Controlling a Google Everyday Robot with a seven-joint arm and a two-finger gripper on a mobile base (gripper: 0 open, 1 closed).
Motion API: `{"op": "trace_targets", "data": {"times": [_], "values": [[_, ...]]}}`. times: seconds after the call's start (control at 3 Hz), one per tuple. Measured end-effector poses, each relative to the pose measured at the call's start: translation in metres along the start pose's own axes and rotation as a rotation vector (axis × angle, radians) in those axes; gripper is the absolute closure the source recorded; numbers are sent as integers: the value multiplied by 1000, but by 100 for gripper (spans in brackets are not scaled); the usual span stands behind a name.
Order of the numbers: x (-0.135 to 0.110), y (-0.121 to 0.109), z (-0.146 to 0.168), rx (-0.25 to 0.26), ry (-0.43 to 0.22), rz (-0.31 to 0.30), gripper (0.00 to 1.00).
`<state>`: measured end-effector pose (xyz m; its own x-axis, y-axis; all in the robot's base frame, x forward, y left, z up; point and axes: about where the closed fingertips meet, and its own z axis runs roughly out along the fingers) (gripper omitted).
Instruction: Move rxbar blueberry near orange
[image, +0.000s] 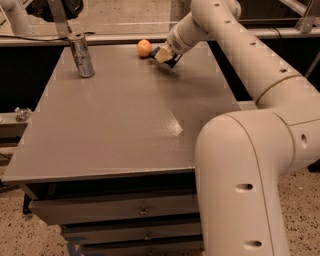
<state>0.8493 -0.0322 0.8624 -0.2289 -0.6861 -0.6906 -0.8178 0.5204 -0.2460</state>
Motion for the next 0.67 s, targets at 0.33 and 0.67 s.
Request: {"op": "trace_targets", "data": {"times": [0.33,0.67], "values": [[0,1,9,-12,13,8,58],[-3,1,14,-22,18,11,27]]}}
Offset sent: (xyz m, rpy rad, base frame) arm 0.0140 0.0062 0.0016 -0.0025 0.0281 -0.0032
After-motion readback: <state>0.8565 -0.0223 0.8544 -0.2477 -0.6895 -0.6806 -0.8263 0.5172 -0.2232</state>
